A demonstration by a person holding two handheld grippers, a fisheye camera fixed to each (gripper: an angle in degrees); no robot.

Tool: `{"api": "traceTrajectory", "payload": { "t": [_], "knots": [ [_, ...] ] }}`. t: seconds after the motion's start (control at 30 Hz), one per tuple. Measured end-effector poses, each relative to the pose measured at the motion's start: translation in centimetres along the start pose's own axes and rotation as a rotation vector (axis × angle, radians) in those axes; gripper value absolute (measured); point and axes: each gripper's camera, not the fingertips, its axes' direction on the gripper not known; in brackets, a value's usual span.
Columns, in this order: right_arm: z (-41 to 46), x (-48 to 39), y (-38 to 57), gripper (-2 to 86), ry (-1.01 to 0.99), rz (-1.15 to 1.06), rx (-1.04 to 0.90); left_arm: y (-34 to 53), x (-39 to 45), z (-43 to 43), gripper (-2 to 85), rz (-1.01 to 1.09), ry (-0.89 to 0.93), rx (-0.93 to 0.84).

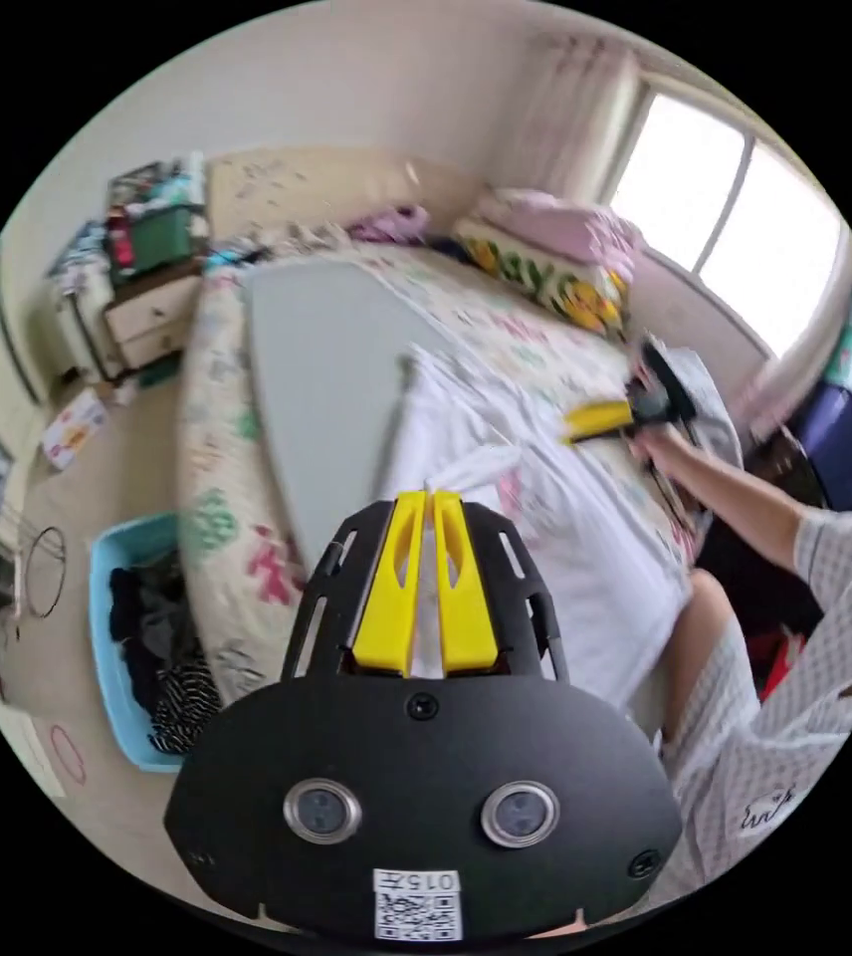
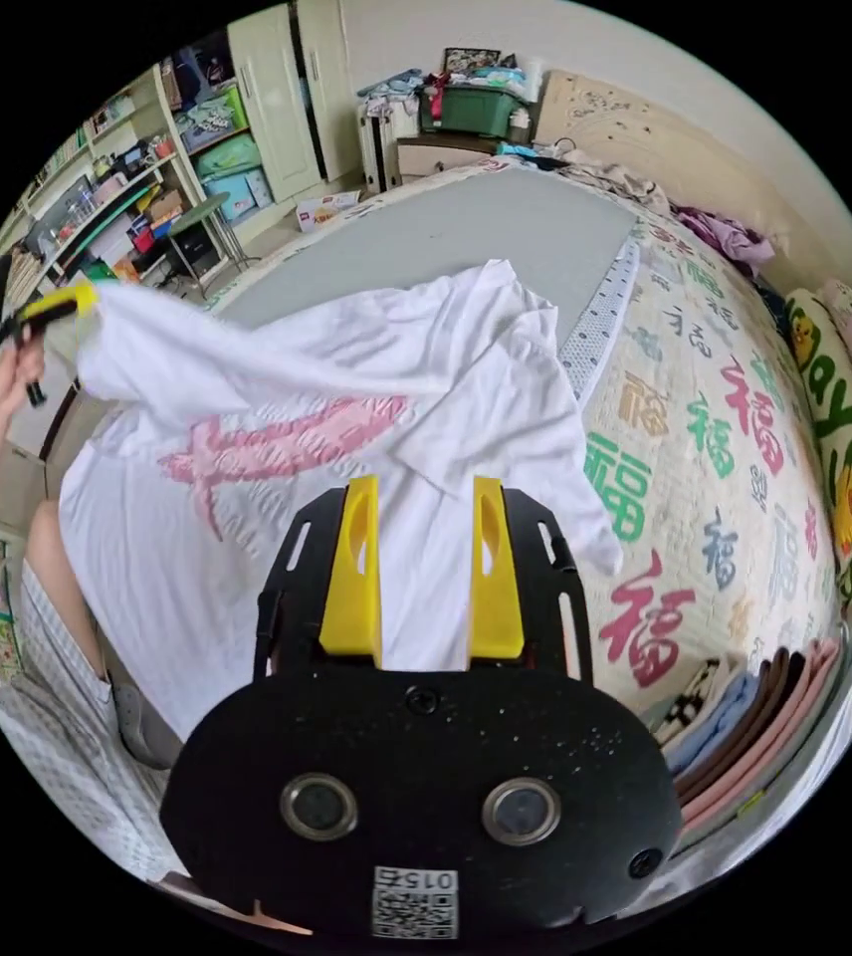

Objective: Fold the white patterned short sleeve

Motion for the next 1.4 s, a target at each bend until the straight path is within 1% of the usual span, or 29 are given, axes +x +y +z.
{"api": "traceTrajectory", "payload": {
  "t": [0.03, 0.07, 0.1, 0.13, 0.17, 0.2, 0.23, 0.27, 0.33, 0.4, 0.43, 0.5, 0.57, 0.6, 0.63, 0.67, 0.7, 0.73, 0.8, 0.83, 0.9, 0.93, 0.97, 1.03, 1.1, 1.2, 1.27, 1.33, 1.4],
  "knots": [
    [0.6, -0.2, -1.1, 12.9, 0.004, -0.007, -0.007, -1.5, -5.3, -2.3, 0.6, -0.125, -0.137, 0.102],
    [1.8, -0.7, -2.9, 12.0, 0.019, -0.014, -0.028, -2.0, -8.0, -3.2, 0.7, -0.193, -0.217, 0.140],
    [3.0, -1.2, -4.4, 10.2, 0.043, -0.023, -0.072, -2.0, -13.1, -4.1, 1.2, -0.361, -0.355, 0.176],
    [3.7, -1.5, -5.0, 8.3, 0.058, -0.032, -0.106, -1.2, -17.5, -4.4, 2.0, -0.542, -0.433, 0.145],
    [3.2, -1.8, -5.7, 4.3, 0.024, -0.055, -0.079, -0.6, -19.2, -4.5, 2.5, -0.625, -0.439, 0.130],
    [2.6, -1.6, -6.4, 2.1, 0.050, -0.029, -0.084, 0.7, -20.6, -4.8, 3.5, -0.682, -0.381, 0.167],
    [2.3, -1.4, -6.7, 1.0, 0.074, -0.026, -0.088, 1.6, -20.3, -4.9, 3.7, -0.634, -0.323, 0.231],
    [1.4, -0.7, -6.9, 0.5, 0.110, -0.033, -0.085, 2.0, -19.9, -4.6, 3.8, -0.607, -0.312, 0.238],
    [-0.3, 2.3, -7.1, 0.1, 0.188, 0.047, -0.077, 2.6, -17.8, -1.9, 3.5, -0.476, -0.268, 0.151],
    [-3.2, 9.2, -6.4, 0.4, 0.263, 0.285, -0.037, 3.0, -16.2, 0.5, 3.1, -0.408, -0.207, 0.093],
    [-3.9, 11.1, -5.9, 0.7, 0.283, 0.360, -0.030, 3.2, -15.2, 2.1, 2.9, -0.380, -0.156, 0.071],
    [-5.9, 18.2, -2.7, 2.1, 0.393, 0.711, -0.088, 3.1, -13.7, 4.3, 2.5, -0.322, -0.096, 0.032],
    [-7.9, 20.4, -0.2, 2.4, 0.468, 0.903, -0.090, 2.4, -12.2, 6.4, 2.2, -0.250, -0.106, -0.027],
    [-9.4, 19.9, 0.1, 2.4, 0.421, 0.912, -0.001, 1.7, -11.2, 7.5, 2.0, -0.198, -0.123, -0.059],
    [-10.0, 19.3, -0.3, 2.4, 0.374, 0.873, 0.052, 0.7, -10.4, 8.3, 1.9, -0.145, -0.134, -0.075],
    [-10.5, 17.4, -2.0, 2.3, 0.267, 0.740, 0.127, 0.2, -10.0, 8.7, 1.8, -0.120, -0.137, -0.078],
    [-10.3, 14.8, -4.6, 2.1, 0.173, 0.589, 0.148, -0.9, -9.4, 9.6, 1.6, -0.080, -0.137, -0.084],
    [-10.0, 13.2, -6.0, 1.7, 0.125, 0.511, 0.144, -2.1, -9.1, 10.7, 1.4, -0.057, -0.125, -0.103],
    [-7.3, 5.5, -12.0, 0.2, -0.068, 0.167, 0.053, -3.9, -9.0, 12.8, 1.2, -0.051, -0.094, -0.139],
    [-6.4, 3.5, -13.3, -0.1, -0.095, 0.094, 0.014, -5.0, -9.1, 14.4, 1.1, -0.052, -0.077, -0.167],
    [-2.7, -3.0, -17.3, -0.7, -0.036, -0.075, -0.112, -6.3, -9.3, 16.8, 0.9, -0.069, -0.045, -0.206],
    [-2.0, -4.1, -18.1, -0.8, -0.022, -0.102, -0.139, -7.0, -9.5, 18.1, 0.7, -0.089, -0.036, -0.228],
    [-1.1, -5.6, -19.5, -0.9, 0.023, -0.112, -0.156, -7.3, -9.7, 18.7, 0.7, -0.101, -0.037, -0.235],
    [-1.3, -6.0, -21.3, -0.9, 0.129, -0.072, -0.109, -8.7, -10.1, 20.5, 0.3, -0.120, -0.048, -0.251],
    [-2.0, -3.8, -23.0, -0.8, 0.265, 0.093, -0.010, -9.8, -10.6, 21.4, 0.0, -0.136, -0.078, -0.255],
    [-2.0, -0.2, -23.4, -0.8, 0.282, 0.263, 0.041, -11.1, -11.2, 22.8, -0.3, -0.131, -0.106, -0.248],
    [-0.6, 0.9, -23.2, -0.8, 0.317, 0.273, -0.019, -11.6, -11.5, 23.1, -0.4, -0.136, -0.117, -0.234],
    [-0.1, 1.6, -22.1, -0.9, 0.344, 0.308, -0.027, -12.0, -11.8, 22.4, -0.2, -0.165, -0.135, -0.250],
    [-2.8, 1.2, -17.7, -0.8, 0.277, 0.283, 0.126, -11.4, -11.4, 19.7, 0.1, -0.114, -0.125, -0.189]
  ]
}}
